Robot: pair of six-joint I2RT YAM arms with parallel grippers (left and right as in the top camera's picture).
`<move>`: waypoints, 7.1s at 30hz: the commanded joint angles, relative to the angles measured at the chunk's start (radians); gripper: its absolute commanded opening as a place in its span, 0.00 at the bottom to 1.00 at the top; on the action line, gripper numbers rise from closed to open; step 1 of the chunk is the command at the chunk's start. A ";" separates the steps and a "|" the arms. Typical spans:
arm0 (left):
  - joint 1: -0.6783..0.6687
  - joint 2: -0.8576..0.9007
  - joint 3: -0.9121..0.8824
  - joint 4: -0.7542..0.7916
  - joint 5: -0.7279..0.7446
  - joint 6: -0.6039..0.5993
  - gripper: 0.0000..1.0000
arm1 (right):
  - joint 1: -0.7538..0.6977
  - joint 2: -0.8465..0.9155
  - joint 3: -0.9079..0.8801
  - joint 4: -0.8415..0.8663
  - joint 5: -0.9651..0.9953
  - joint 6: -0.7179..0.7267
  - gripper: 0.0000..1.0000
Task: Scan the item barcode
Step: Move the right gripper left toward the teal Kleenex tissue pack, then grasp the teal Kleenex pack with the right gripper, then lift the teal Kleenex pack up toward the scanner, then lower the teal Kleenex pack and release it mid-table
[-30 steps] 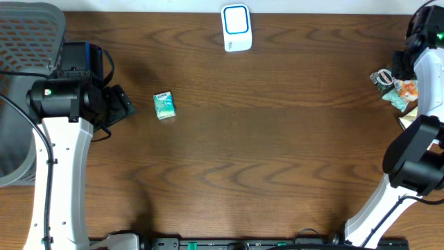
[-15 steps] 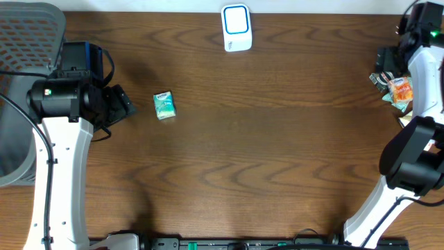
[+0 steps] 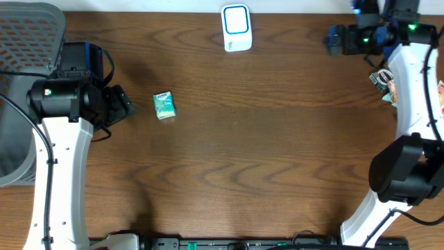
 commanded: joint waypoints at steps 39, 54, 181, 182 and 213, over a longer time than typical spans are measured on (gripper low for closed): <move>0.004 0.004 0.004 -0.003 -0.010 -0.009 0.98 | 0.599 0.297 -0.002 0.319 -0.125 0.425 0.99; 0.004 0.004 0.004 -0.003 -0.010 -0.009 0.98 | 0.738 0.346 -0.002 0.422 0.033 0.467 0.81; 0.004 0.004 0.004 -0.003 -0.010 -0.009 0.98 | 0.854 0.333 0.001 0.212 0.604 0.455 0.01; 0.004 0.004 0.004 -0.003 -0.010 -0.009 0.98 | 0.842 0.319 0.001 0.206 0.560 0.455 0.01; 0.004 0.004 0.004 -0.003 -0.010 -0.009 0.98 | 0.374 0.294 -0.403 0.402 -0.465 0.473 0.20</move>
